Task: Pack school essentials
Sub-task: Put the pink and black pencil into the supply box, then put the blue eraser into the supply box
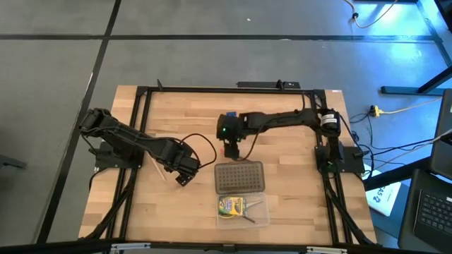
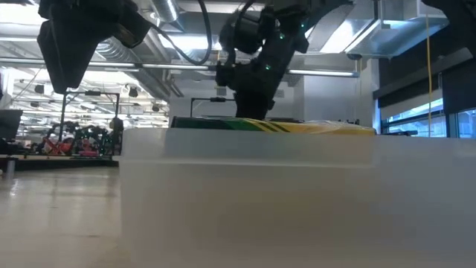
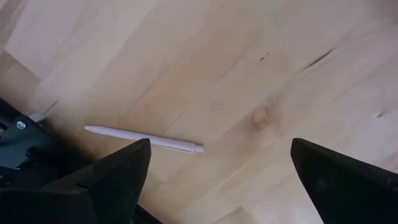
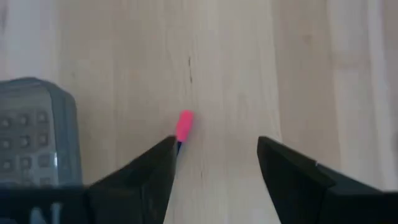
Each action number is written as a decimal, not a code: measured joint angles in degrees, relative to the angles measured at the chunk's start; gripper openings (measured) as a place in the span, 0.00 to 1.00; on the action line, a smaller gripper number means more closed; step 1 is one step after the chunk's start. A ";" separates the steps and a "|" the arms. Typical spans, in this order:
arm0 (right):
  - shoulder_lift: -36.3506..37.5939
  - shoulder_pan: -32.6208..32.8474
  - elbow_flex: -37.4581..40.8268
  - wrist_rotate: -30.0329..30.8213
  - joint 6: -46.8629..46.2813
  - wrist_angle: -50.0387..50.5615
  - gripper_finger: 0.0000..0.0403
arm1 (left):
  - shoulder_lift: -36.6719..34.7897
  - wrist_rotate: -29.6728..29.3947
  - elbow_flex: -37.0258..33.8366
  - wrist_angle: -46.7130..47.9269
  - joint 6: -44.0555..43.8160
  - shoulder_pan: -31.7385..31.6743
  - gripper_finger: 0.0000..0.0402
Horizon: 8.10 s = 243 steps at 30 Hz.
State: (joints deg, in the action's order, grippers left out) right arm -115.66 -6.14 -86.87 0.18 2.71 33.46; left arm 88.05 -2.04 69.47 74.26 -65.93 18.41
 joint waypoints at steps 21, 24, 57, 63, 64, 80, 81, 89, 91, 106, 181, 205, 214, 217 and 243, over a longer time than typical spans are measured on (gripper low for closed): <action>-8.34 3.27 -0.01 1.69 -4.04 -3.83 0.56 | 0.00 0.00 0.00 -0.46 0.02 0.04 0.95; -8.65 3.20 -0.09 1.49 -4.06 -3.86 0.55 | 0.00 0.00 0.00 -0.46 0.02 0.04 0.95; -7.07 3.14 0.15 3.48 -2.78 -2.51 0.12 | 0.00 -0.07 0.00 -0.41 0.57 0.07 0.95; -3.45 3.14 0.13 7.94 -2.48 0.72 0.11 | 0.00 -0.44 0.00 -0.40 0.59 0.07 0.95; -2.73 3.14 0.13 7.92 -2.51 1.08 0.11 | 0.00 -0.45 0.00 -0.39 0.60 0.07 0.95; 3.39 14.47 -3.30 7.82 -16.03 8.24 0.12 | 0.00 -4.56 0.00 -1.91 6.30 1.17 0.95; 3.42 15.61 -4.05 7.76 -17.07 8.69 0.12 | -0.02 -4.70 0.00 -2.57 6.51 1.29 0.95; 3.55 24.29 -7.47 7.74 -27.79 10.17 0.12 | -0.02 -6.19 0.02 -5.63 9.52 3.94 0.95; 3.48 26.33 -7.43 7.75 -31.30 10.21 0.12 | -0.02 -6.33 0.00 -6.10 9.60 4.66 0.95; 3.13 37.67 -7.37 8.22 -41.41 -0.02 0.12 | -0.02 -7.86 0.00 -15.33 14.27 11.10 0.95; -4.45 37.12 -2.67 4.01 -31.86 -9.47 0.30 | -0.02 -9.92 0.00 -20.94 16.59 18.16 0.95; 9.95 36.43 -9.18 21.32 -24.71 20.57 0.31 | -0.02 -18.28 0.02 -21.30 11.93 18.14 0.95; 13.77 31.93 -9.18 28.89 -26.74 26.19 0.31 | -0.02 -26.09 0.02 -21.15 7.44 18.10 0.95; 13.65 29.67 -9.16 28.83 -24.04 28.12 0.31 | -0.02 -27.57 0.02 -21.05 5.86 18.10 0.95; 28.36 14.23 2.74 13.10 -15.16 15.56 0.31 | -10.39 -29.84 -2.07 -8.72 1.81 10.22 0.95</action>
State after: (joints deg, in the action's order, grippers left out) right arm -87.31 8.08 -84.13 13.28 -12.45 49.02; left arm 77.66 -31.88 67.41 65.54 -64.12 28.64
